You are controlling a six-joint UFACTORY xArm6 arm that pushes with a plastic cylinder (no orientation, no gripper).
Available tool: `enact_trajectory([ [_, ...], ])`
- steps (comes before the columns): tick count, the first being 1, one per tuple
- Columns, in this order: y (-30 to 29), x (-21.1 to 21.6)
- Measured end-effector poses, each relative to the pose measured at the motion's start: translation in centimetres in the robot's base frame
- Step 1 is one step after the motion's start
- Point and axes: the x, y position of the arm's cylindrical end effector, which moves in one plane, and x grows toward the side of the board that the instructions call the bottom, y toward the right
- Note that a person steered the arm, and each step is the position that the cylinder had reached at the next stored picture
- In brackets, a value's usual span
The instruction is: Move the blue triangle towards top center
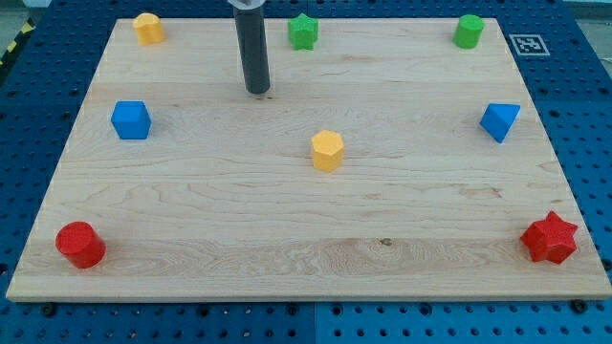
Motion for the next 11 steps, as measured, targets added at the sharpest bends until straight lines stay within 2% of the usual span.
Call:
enact_trajectory([
  [3,4.6,0.2],
  [4,10.1,0.2],
  [6,25.1,0.2],
  [7,32.4,1.0],
  [8,38.5,4.1],
  [9,40.0,7.6],
  [11,36.7,10.3],
])
